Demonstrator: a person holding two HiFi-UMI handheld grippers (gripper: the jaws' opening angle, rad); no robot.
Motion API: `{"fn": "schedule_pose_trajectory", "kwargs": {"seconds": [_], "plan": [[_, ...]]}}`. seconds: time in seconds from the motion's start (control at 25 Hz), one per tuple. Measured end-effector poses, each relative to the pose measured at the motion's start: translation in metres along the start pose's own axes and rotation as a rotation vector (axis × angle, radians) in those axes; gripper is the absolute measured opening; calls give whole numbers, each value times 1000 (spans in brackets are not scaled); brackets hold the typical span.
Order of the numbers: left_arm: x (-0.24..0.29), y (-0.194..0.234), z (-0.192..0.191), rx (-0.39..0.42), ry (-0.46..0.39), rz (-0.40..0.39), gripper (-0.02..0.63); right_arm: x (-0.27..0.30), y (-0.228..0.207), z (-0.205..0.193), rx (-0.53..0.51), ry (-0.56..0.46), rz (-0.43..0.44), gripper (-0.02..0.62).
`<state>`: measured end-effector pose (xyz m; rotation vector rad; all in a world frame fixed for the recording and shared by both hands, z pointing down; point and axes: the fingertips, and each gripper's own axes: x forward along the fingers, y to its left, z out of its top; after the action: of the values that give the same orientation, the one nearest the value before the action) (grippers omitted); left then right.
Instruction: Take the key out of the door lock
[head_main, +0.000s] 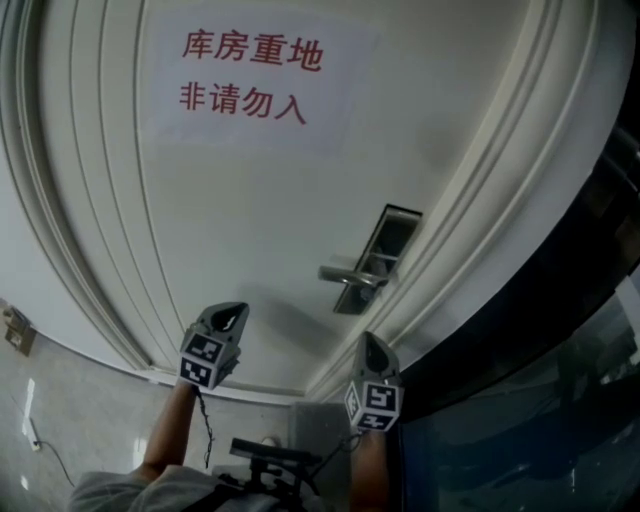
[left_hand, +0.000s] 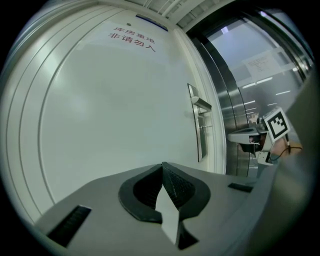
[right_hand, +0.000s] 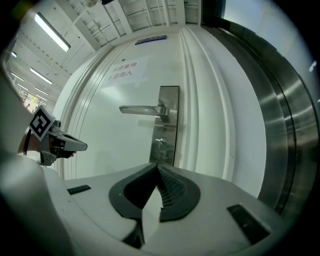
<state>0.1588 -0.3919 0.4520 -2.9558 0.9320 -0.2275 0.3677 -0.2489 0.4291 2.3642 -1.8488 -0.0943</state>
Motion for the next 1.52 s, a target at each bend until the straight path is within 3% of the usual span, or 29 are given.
{"fn": "schedule_pose_trajectory", "kwargs": {"seconds": [0.36, 0.8, 1.16, 1.24, 1.52], "plan": [[15, 2, 7, -1, -4, 18, 5, 16, -5, 18, -52, -34, 11, 11], [19, 4, 6, -10, -1, 27, 5, 27, 1, 27, -313, -22, 1, 13], [17, 11, 3, -24, -2, 40, 5, 31, 0, 41, -601, -37, -62, 19], [17, 13, 3, -27, -4, 41, 5, 34, 3, 42, -641, -30, -55, 75], [18, 20, 3, -30, -11, 43, 5, 49, 5, 42, -770, -2, -73, 142]]}}
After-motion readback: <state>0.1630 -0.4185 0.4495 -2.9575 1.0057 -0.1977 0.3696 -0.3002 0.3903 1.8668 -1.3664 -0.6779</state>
